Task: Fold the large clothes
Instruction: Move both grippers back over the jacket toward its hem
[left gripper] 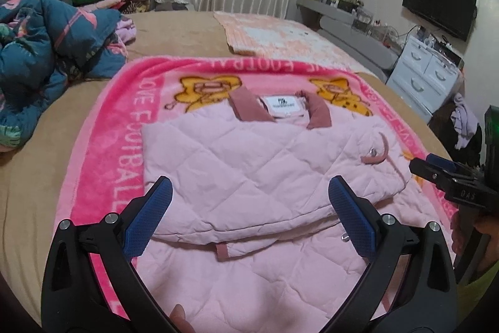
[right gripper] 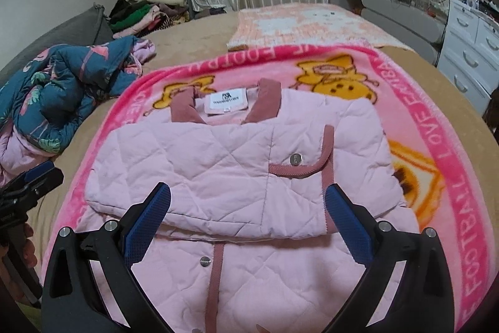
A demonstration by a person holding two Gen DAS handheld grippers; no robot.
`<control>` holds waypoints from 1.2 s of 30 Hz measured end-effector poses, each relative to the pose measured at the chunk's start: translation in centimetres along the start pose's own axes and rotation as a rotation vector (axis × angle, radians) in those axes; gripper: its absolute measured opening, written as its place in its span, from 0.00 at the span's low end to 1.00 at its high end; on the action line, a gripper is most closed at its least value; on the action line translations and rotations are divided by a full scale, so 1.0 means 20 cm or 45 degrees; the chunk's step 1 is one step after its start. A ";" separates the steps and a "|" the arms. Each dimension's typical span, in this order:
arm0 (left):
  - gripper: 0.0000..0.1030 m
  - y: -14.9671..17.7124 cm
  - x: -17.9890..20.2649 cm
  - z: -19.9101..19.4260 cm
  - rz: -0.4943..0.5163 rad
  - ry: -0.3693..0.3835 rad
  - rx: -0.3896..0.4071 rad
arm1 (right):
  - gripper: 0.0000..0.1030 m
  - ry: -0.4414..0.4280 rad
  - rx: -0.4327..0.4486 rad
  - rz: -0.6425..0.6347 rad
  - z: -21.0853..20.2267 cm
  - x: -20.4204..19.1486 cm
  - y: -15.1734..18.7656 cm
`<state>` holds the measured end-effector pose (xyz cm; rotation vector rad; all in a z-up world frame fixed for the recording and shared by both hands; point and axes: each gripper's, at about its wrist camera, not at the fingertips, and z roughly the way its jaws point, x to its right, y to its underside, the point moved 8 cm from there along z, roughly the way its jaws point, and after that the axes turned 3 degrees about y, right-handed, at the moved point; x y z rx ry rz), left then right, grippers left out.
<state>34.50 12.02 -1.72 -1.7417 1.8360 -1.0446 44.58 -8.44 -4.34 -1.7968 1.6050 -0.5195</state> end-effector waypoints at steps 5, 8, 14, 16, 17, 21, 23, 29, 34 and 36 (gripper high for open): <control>0.91 -0.05 0.04 -0.11 0.016 -0.001 0.068 | 0.96 -0.010 0.056 0.003 -0.12 0.00 -0.01; 0.91 -0.07 0.06 -0.16 0.021 -0.002 0.102 | 0.96 -0.012 0.074 0.017 -0.17 0.01 0.00; 0.91 -0.08 0.08 -0.20 0.023 -0.005 0.113 | 0.96 -0.013 0.099 0.034 -0.25 0.03 0.02; 0.91 -0.08 0.09 -0.20 0.029 -0.002 0.120 | 0.96 -0.011 0.112 0.036 -0.27 0.03 0.02; 0.91 -0.08 0.10 -0.21 0.036 -0.004 0.126 | 0.96 -0.011 0.122 0.037 -0.29 0.03 0.03; 0.91 -0.08 0.12 -0.25 0.039 0.004 0.142 | 0.96 -0.017 0.157 0.046 -0.36 0.04 0.03; 0.91 -0.09 0.13 -0.29 0.039 0.001 0.159 | 0.96 -0.018 0.184 0.043 -0.41 0.04 0.03; 0.91 -0.08 0.23 -0.42 0.100 0.003 0.208 | 0.96 -0.027 0.236 0.029 -0.55 0.06 0.06; 0.91 -0.05 0.31 -0.50 0.155 0.003 0.237 | 0.96 -0.022 0.272 0.018 -0.66 0.09 0.08; 0.91 -0.03 0.34 -0.52 0.166 0.009 0.243 | 0.96 -0.026 0.282 0.019 -0.70 0.09 0.10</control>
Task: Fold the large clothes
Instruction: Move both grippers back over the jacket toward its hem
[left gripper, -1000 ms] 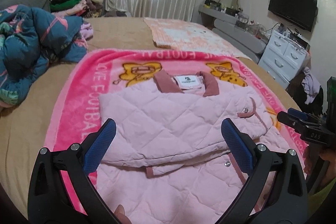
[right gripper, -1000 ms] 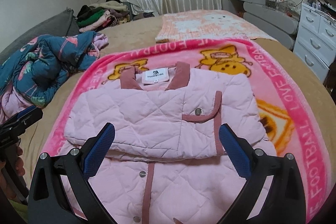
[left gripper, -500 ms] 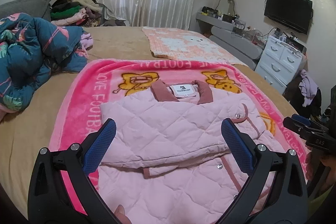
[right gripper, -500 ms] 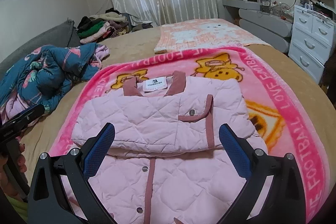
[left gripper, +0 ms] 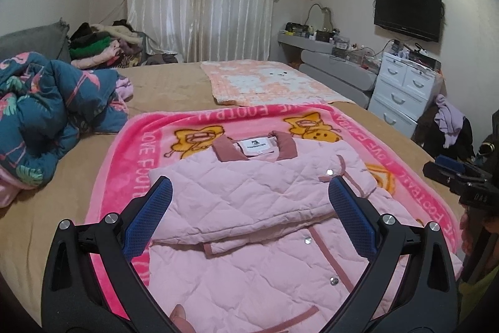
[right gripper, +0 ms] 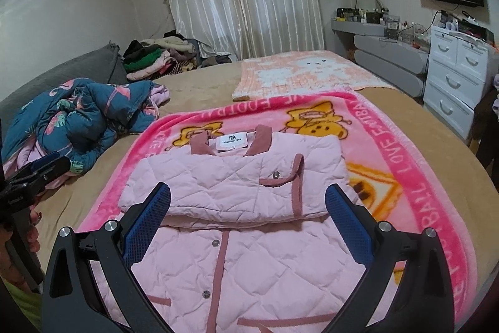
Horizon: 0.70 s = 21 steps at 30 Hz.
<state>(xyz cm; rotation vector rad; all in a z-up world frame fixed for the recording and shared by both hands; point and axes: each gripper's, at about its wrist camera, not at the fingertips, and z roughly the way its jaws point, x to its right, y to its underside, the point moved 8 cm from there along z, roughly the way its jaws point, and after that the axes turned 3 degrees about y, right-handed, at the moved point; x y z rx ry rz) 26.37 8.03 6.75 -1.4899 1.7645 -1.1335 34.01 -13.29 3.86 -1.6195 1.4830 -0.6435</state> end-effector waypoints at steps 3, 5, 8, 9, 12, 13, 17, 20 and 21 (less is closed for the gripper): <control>0.91 0.01 0.03 -0.05 -0.005 0.010 0.023 | 0.96 -0.007 0.021 -0.009 -0.07 0.00 0.00; 0.91 0.02 0.06 -0.08 -0.002 0.014 0.028 | 0.96 -0.012 0.034 -0.023 -0.12 0.00 0.00; 0.91 0.03 0.10 -0.12 0.009 0.007 0.047 | 0.96 -0.025 0.044 -0.039 -0.18 0.00 0.00; 0.91 0.03 0.11 -0.14 0.007 0.016 0.059 | 0.96 -0.024 0.049 -0.043 -0.20 0.00 0.00; 0.91 0.07 0.15 -0.19 -0.032 0.040 0.069 | 0.96 -0.030 0.061 -0.049 -0.27 0.01 0.01; 0.91 0.07 0.17 -0.20 -0.032 0.049 0.073 | 0.96 -0.032 0.065 -0.049 -0.29 0.01 0.01; 0.91 0.11 0.23 -0.27 -0.043 0.055 0.090 | 0.96 -0.044 0.082 -0.080 -0.38 0.02 0.03; 0.91 0.16 0.26 -0.30 -0.074 0.077 0.082 | 0.96 -0.059 0.090 -0.084 -0.44 0.02 0.05; 0.91 0.18 0.27 -0.31 -0.082 0.080 0.079 | 0.96 -0.063 0.096 -0.086 -0.46 0.02 0.05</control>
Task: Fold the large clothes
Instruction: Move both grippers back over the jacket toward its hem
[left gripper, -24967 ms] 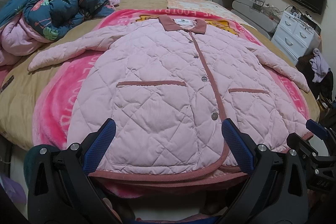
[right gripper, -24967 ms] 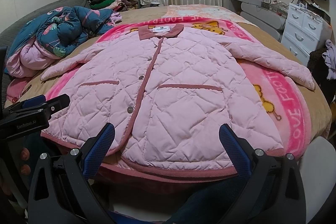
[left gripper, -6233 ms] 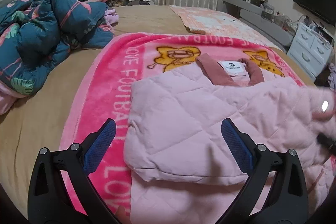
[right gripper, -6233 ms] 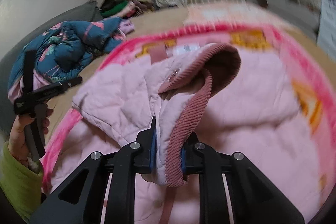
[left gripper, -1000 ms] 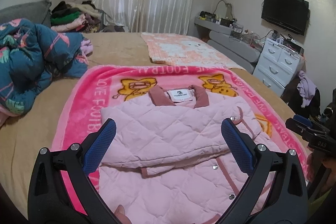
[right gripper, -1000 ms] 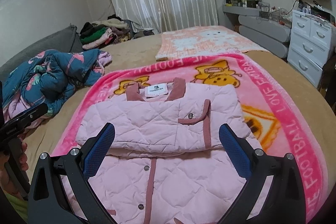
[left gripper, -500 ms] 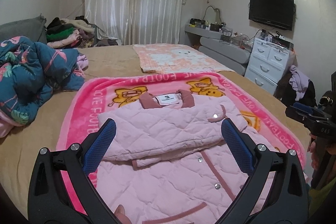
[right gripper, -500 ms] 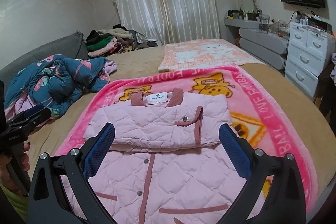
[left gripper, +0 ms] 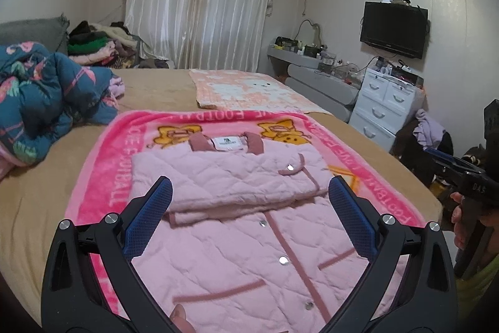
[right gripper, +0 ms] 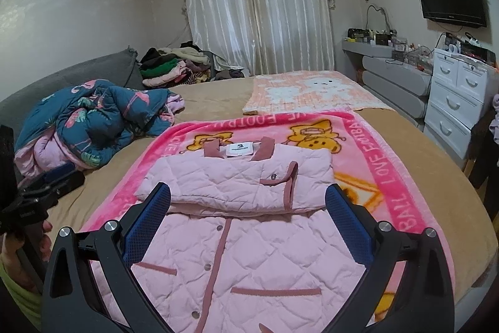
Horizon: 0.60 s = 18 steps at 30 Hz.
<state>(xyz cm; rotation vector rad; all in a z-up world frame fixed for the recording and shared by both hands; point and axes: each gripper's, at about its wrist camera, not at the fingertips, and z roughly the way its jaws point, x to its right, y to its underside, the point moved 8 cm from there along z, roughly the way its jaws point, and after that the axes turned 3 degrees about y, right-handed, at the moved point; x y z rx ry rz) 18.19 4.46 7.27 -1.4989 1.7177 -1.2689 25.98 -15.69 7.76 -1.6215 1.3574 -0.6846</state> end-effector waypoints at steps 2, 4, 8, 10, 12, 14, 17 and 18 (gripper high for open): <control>0.91 0.03 0.02 -0.03 -0.014 0.000 -0.007 | 0.96 -0.002 0.013 -0.007 -0.04 0.00 0.00; 0.91 0.05 0.03 -0.06 -0.021 -0.005 -0.005 | 0.96 -0.007 0.028 -0.007 -0.09 0.01 0.01; 0.91 0.10 0.04 -0.13 -0.031 -0.036 0.001 | 0.96 -0.027 0.049 -0.013 -0.17 0.01 0.01; 0.91 0.11 0.05 -0.17 -0.036 -0.049 0.004 | 0.96 -0.033 0.058 -0.015 -0.20 0.01 0.01; 0.91 0.12 0.05 -0.19 -0.035 -0.063 0.006 | 0.96 -0.042 0.067 -0.012 -0.23 0.02 0.01; 0.91 0.12 0.07 -0.23 -0.024 -0.079 0.009 | 0.96 -0.047 0.073 -0.010 -0.26 0.02 0.02; 0.91 0.12 0.08 -0.27 -0.013 -0.096 0.015 | 0.96 -0.053 0.071 -0.005 -0.29 0.04 0.04; 0.91 0.12 0.09 -0.28 -0.011 -0.099 0.018 | 0.96 -0.056 0.070 -0.001 -0.29 0.04 0.04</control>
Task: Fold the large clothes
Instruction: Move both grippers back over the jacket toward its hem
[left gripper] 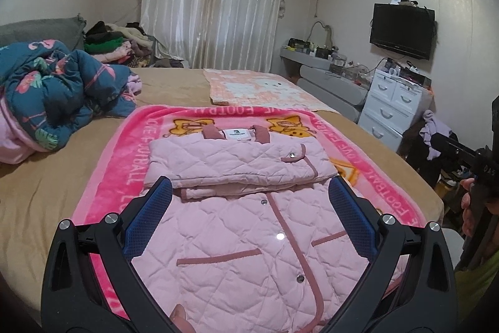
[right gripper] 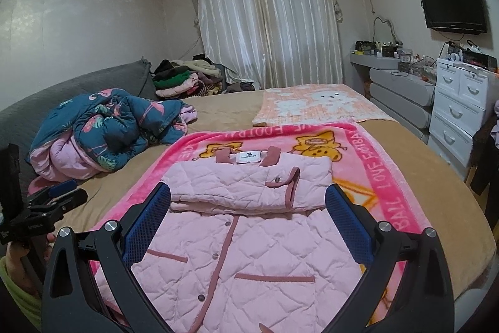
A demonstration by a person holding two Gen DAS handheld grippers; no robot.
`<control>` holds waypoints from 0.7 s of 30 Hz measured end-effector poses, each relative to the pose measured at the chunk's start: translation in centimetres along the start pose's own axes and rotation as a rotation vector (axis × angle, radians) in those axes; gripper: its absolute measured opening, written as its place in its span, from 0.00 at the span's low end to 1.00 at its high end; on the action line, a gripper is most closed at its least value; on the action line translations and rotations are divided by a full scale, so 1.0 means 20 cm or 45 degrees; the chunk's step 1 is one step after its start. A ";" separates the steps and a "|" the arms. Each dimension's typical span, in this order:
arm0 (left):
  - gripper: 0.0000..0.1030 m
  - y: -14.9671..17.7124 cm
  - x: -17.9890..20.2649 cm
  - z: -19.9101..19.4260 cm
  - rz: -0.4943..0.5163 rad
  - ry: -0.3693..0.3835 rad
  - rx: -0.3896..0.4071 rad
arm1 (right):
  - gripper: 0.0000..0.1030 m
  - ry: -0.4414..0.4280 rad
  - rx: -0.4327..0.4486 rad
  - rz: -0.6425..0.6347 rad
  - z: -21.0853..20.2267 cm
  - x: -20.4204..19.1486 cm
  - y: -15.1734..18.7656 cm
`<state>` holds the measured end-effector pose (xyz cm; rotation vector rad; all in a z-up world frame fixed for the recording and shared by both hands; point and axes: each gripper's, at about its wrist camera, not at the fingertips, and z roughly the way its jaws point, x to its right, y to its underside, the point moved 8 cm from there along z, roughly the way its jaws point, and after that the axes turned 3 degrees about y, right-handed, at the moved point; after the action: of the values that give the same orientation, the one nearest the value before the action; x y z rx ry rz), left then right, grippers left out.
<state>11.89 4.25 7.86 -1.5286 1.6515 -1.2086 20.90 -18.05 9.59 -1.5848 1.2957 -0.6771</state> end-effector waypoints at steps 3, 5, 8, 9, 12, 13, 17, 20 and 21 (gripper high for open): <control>0.91 0.00 0.02 -0.02 0.012 -0.014 0.009 | 0.96 -0.005 0.001 0.003 -0.03 0.01 0.02; 0.91 0.02 0.02 -0.02 0.011 -0.015 0.003 | 0.96 -0.002 -0.001 0.002 -0.04 0.04 0.04; 0.91 0.05 0.04 -0.02 0.005 -0.022 -0.024 | 0.96 0.003 -0.016 0.014 -0.05 0.07 0.07; 0.91 0.06 0.04 -0.02 0.003 -0.022 -0.030 | 0.96 0.005 -0.020 0.021 -0.05 0.09 0.08; 0.91 0.12 0.04 -0.01 -0.003 -0.025 -0.058 | 0.96 0.011 -0.043 0.033 -0.04 0.13 0.13; 0.91 0.15 0.04 -0.01 -0.014 -0.027 -0.066 | 0.96 0.014 -0.050 0.034 -0.04 0.14 0.15; 0.91 0.22 0.00 0.02 -0.042 -0.047 -0.100 | 0.96 0.023 -0.080 0.031 -0.02 0.17 0.21; 0.91 0.27 -0.03 0.02 -0.050 -0.074 -0.125 | 0.96 0.023 -0.095 0.033 -0.02 0.19 0.24; 0.91 0.28 -0.04 0.02 -0.052 -0.079 -0.130 | 0.96 0.026 -0.104 0.034 -0.01 0.19 0.26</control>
<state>9.96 4.54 2.57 -1.6524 1.6717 -1.1017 19.64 -21.74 4.40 -1.6270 1.3724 -0.6330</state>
